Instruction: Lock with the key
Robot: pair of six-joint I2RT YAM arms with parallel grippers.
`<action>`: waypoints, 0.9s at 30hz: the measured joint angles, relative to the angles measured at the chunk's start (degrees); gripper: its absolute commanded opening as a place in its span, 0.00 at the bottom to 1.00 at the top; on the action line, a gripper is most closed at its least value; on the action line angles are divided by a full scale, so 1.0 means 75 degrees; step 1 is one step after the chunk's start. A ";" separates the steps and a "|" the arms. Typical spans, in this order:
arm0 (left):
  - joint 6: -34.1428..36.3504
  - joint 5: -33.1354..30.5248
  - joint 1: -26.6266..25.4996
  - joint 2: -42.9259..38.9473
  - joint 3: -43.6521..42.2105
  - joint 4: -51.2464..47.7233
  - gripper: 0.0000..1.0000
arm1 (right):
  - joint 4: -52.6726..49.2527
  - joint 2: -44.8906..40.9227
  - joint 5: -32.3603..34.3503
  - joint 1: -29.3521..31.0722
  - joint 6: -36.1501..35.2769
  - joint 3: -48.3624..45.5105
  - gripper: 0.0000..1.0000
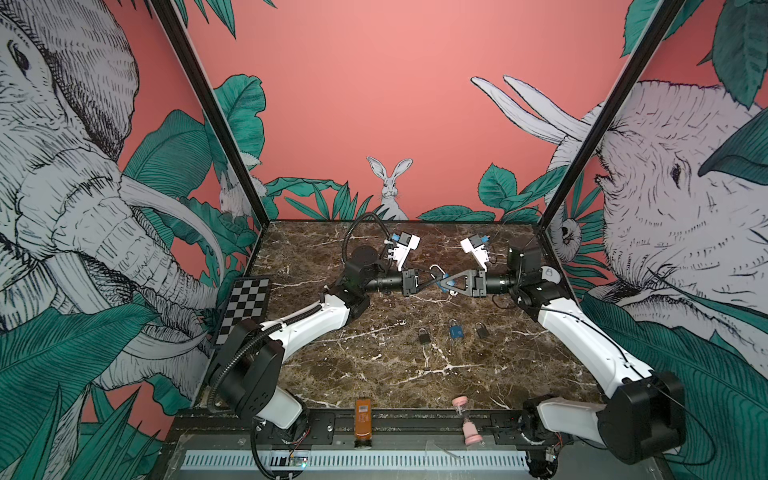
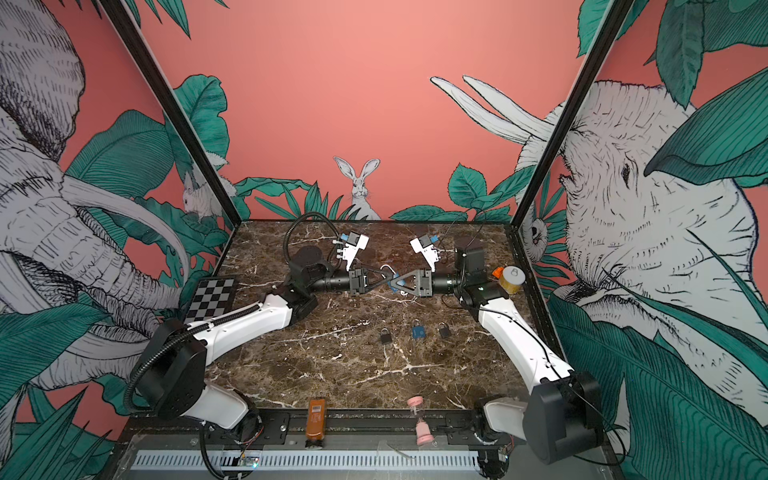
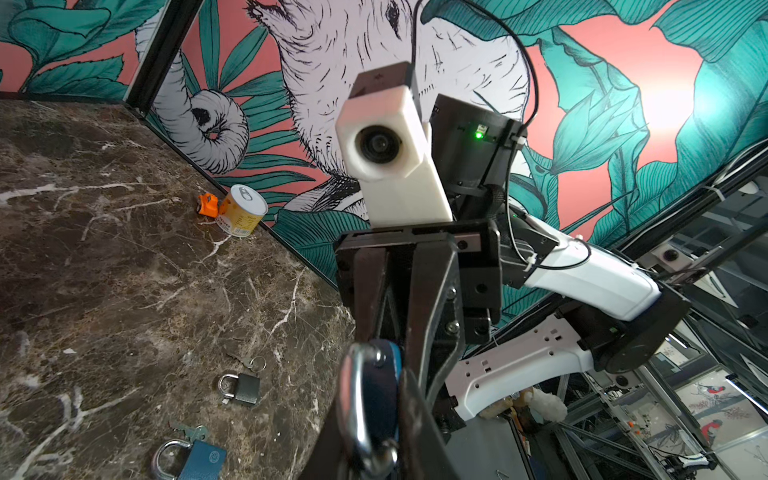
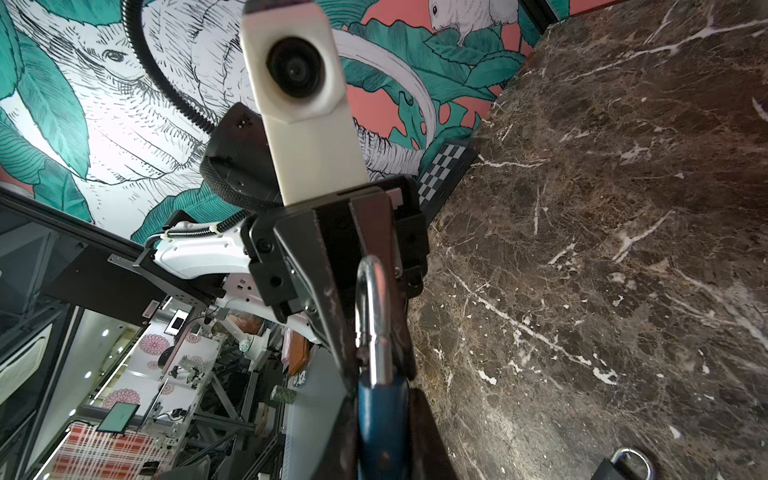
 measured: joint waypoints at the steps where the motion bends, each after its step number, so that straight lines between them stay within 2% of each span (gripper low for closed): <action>1: -0.0029 0.0029 0.0000 0.0000 -0.0003 0.0000 0.12 | -0.0134 -0.0012 0.0003 0.0000 -0.0085 0.0032 0.00; 2: -0.0079 0.0041 0.0000 0.0000 -0.0020 0.0032 0.11 | -0.0323 -0.0015 0.0029 0.0000 -0.0189 0.0099 0.00; 5: -0.0254 0.0058 0.0000 0.0000 -0.0146 0.0350 0.01 | -0.0650 -0.0061 0.0114 0.0017 -0.0408 0.0213 0.00; 8: -0.0408 0.0067 0.0000 -0.0003 -0.0233 0.0577 0.00 | -0.0504 -0.0122 0.0163 0.0035 -0.0259 0.0137 0.00; 11: -0.0682 -0.0064 0.0000 0.0000 -0.0376 0.0927 0.00 | 0.0300 -0.0221 0.0181 0.0041 0.0283 -0.0210 0.00; 12: -0.0816 -0.0137 -0.0006 0.0003 -0.0452 0.1102 0.00 | 0.0571 -0.0245 0.0201 0.0055 0.0472 -0.0315 0.02; 13: -0.1014 -0.0239 -0.0012 0.0035 -0.0548 0.1399 0.00 | 0.0880 -0.0262 0.0233 0.0064 0.0702 -0.0423 0.08; 19: -0.2623 -0.0871 -0.0058 0.0769 -0.0880 0.3704 0.00 | 0.2224 -0.0329 0.0816 0.0023 0.1655 -0.0778 0.30; 22: -0.3057 -0.0839 -0.0248 0.0947 -0.1026 0.4124 0.00 | 0.2812 -0.0385 0.1393 -0.0012 0.1865 -0.0787 0.32; 27: -0.3276 -0.0880 -0.0533 0.0947 -0.1253 0.4415 0.00 | 0.3267 -0.0542 0.1923 -0.0044 0.2017 -0.0787 0.33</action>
